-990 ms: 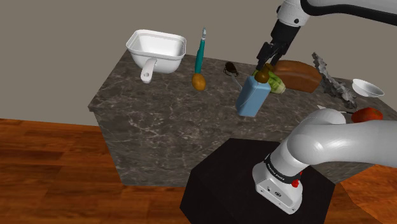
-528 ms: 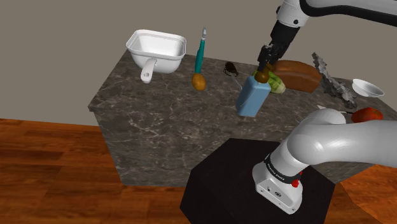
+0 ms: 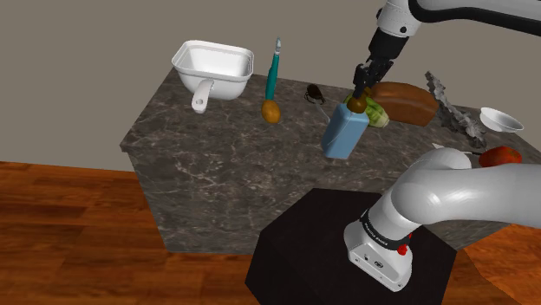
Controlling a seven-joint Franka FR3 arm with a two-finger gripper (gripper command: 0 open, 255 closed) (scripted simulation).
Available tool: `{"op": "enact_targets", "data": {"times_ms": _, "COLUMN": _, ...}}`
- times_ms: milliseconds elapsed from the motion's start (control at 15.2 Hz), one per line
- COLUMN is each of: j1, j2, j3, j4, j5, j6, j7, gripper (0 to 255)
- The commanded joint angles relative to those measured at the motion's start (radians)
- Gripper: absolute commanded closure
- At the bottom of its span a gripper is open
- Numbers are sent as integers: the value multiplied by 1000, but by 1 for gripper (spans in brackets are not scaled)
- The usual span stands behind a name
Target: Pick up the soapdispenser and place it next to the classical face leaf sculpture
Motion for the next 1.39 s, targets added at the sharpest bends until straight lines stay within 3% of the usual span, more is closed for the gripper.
{"op": "enact_targets", "data": {"times_ms": 0, "j1": 0, "j2": 0, "j3": 0, "j4": 0, "j5": 0, "j6": 0, "j7": 0, "gripper": 255}}
{"op": "enact_targets", "data": {"times_ms": 1320, "j1": 10, "j2": 98, "j3": 20, "j4": 329, "j5": 21, "j6": -231, "j7": -16, "gripper": 255}}
